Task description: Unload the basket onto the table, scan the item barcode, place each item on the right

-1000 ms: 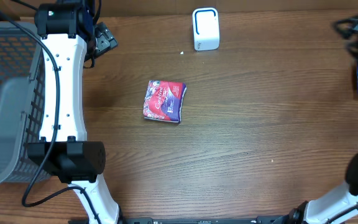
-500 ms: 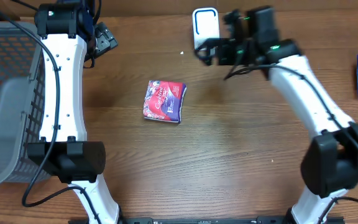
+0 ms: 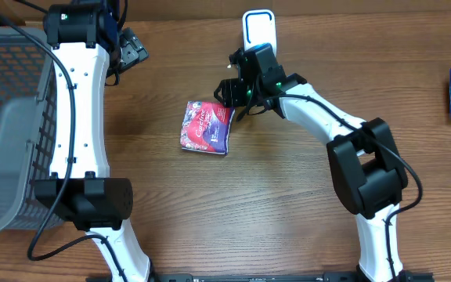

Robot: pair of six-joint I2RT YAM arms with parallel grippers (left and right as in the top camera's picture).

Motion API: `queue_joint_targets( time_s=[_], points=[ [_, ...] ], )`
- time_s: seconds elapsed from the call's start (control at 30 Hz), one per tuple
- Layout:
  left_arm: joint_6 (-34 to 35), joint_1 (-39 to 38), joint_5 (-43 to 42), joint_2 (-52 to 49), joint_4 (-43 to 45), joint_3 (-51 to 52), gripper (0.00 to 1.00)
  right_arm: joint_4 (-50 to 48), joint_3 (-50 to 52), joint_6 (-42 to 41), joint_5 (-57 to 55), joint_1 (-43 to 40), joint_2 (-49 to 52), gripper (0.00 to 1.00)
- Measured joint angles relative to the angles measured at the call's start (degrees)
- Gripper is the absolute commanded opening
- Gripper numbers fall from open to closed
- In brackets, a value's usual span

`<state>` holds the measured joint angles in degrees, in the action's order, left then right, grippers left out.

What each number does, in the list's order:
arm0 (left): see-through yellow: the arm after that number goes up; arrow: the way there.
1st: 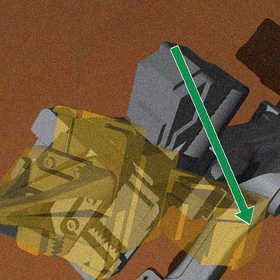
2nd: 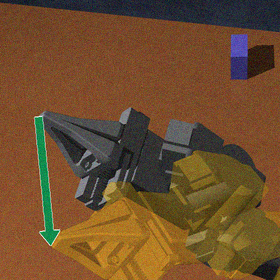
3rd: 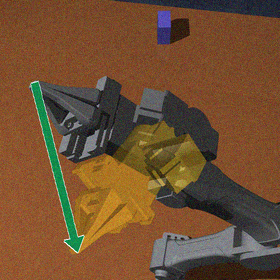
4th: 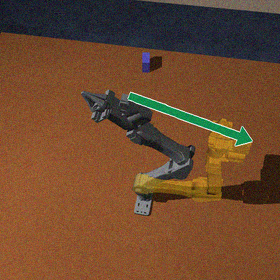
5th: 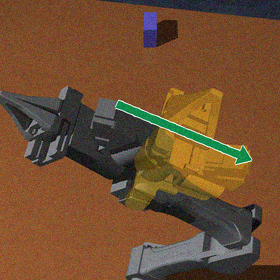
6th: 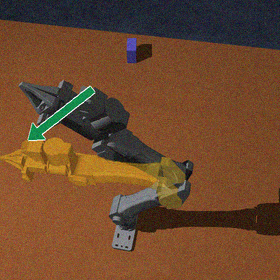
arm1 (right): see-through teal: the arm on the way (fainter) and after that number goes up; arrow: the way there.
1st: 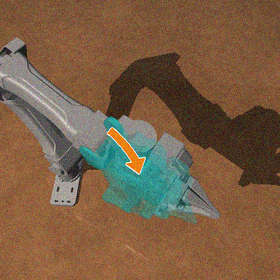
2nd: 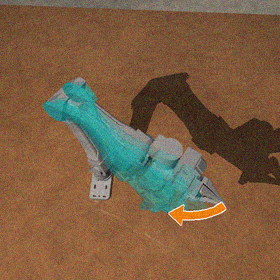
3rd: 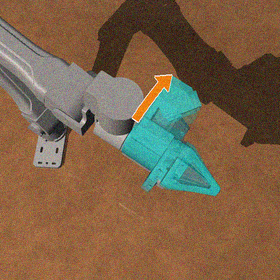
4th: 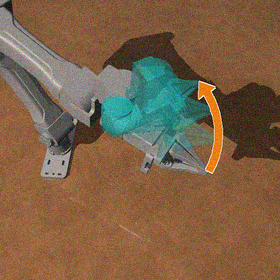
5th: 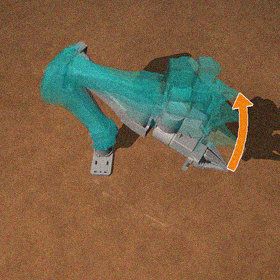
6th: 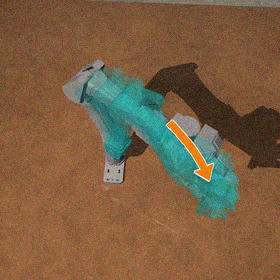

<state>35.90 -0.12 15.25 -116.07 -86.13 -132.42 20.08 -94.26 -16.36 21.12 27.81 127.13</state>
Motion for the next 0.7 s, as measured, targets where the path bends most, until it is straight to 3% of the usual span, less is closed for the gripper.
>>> queue_joint_targets(
  time_s=[0.07, 0.27, 0.43, 0.7],
  points=[
    [0.0, 0.0, 0.0, 0.0, 0.0, 0.0, 1.0, 0.2, 0.0, -0.1, -0.7, 0.0, 0.9, 0.42],
    [0.0, 0.0, 0.0, 0.0, 0.0, 0.0, 1.0, 4.3, 0.0, -1.2, -0.6, 0.0, 1.6, 0.39],
    [0.0, 0.0, 0.0, 0.0, 0.0, 0.0, 1.0, 13.8, -0.2, -1.5, 3.3, 0.0, 1.6, 0.32],
    [0.0, 0.0, 0.0, 0.0, 0.0, 0.0, 1.0, 35.6, -3.9, 0.0, 5.8, 0.0, 0.6, 0.44]
  ],
)
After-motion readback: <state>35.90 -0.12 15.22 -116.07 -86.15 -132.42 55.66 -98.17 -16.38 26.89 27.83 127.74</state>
